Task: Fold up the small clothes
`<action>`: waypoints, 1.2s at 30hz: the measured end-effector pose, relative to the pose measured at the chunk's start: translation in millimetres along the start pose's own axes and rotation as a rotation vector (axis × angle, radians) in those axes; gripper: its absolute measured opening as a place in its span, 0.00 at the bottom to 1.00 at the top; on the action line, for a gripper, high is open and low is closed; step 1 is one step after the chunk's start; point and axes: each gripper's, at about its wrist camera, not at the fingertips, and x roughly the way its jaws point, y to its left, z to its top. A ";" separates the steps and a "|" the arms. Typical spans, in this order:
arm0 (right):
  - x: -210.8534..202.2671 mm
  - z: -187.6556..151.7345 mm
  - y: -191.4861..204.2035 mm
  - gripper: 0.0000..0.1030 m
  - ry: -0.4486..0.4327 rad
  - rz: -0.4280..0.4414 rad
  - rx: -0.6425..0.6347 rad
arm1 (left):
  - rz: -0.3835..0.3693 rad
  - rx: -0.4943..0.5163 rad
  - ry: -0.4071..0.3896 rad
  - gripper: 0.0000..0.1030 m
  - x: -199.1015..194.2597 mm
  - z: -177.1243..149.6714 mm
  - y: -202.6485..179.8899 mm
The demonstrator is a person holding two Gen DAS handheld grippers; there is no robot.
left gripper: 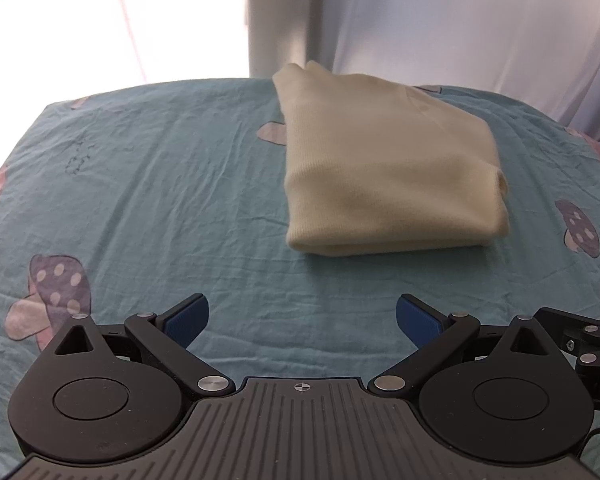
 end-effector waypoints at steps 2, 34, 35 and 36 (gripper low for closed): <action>-0.9 -0.4 -0.2 0.96 -0.002 0.000 0.000 | 0.000 -0.001 0.001 1.00 0.0 0.1 -0.2; -3.8 -3.6 -4.6 0.96 -0.007 -0.001 0.020 | -0.012 -0.007 0.008 1.00 -4.9 -2.0 -4.9; -3.6 -3.4 -4.8 0.96 -0.006 -0.001 0.020 | -0.012 -0.007 0.008 1.00 -4.9 -1.9 -4.9; -3.6 -3.5 -4.7 0.96 -0.007 -0.001 0.020 | -0.013 -0.007 0.008 1.00 -4.8 -1.9 -4.9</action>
